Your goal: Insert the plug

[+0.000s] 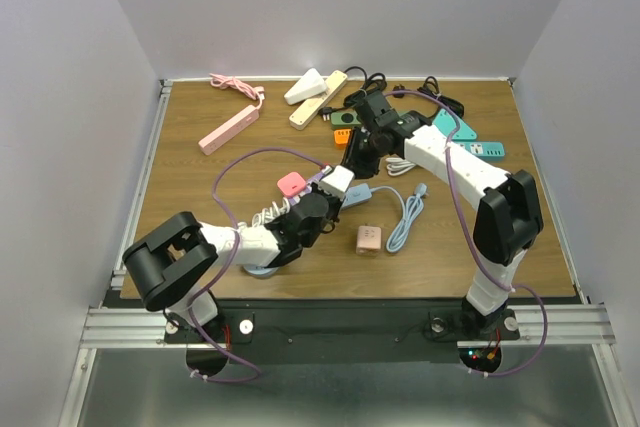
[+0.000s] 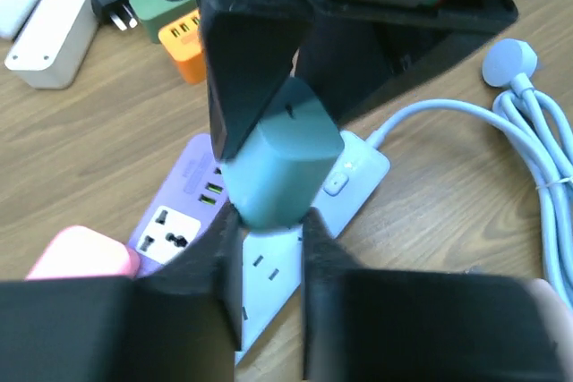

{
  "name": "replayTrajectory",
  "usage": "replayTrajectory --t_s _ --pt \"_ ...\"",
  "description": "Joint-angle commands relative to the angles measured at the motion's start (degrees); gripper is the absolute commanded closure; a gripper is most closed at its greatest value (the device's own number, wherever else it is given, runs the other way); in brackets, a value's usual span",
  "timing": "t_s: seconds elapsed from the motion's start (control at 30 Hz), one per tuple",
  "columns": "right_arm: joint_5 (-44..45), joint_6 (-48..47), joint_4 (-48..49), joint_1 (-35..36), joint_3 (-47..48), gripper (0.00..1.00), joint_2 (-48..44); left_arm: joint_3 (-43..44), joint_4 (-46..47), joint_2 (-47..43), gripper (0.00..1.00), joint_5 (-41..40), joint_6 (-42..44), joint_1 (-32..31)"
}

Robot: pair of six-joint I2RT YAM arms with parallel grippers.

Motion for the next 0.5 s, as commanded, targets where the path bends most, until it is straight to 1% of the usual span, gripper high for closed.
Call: replayTrajectory --t_s 0.0,0.03,0.07,0.1,0.2,0.3,0.37,0.43,0.47 --pt "-4.51 -1.27 0.98 0.85 -1.57 0.99 -2.8 2.66 8.29 -0.67 1.0 2.99 1.63 -0.33" --pt "-3.81 -1.36 0.97 0.77 -1.66 0.94 -3.32 1.44 8.9 -0.93 1.0 4.22 2.5 -0.33" --pt "-3.37 -1.53 0.8 0.76 -1.92 0.91 -3.59 0.55 10.73 -1.8 1.0 6.5 2.94 -0.33" --pt "-3.27 -1.88 0.97 0.68 -2.18 0.83 -3.94 -1.11 11.71 -2.33 1.0 7.83 3.21 -0.33" --pt "-3.45 -3.03 1.06 0.68 -2.8 0.79 -4.2 -2.96 12.51 -4.44 1.0 13.45 2.77 -0.24" --pt "-3.01 -2.59 1.5 0.76 -3.76 0.79 -4.47 -4.2 12.42 -6.03 1.0 14.96 1.28 -0.24" --pt "-2.48 -1.8 1.85 0.76 -4.56 0.86 -4.56 -4.64 12.51 -6.29 1.0 14.35 0.49 -0.24" --pt "-3.97 -1.71 2.55 0.76 -4.65 0.9 -4.29 -4.9 12.59 -6.03 1.0 13.47 0.4 -0.24" --pt "-4.5 -1.62 2.47 0.76 -4.56 0.91 -4.12 -4.91 12.68 -5.77 1.0 13.29 0.23 -0.24"
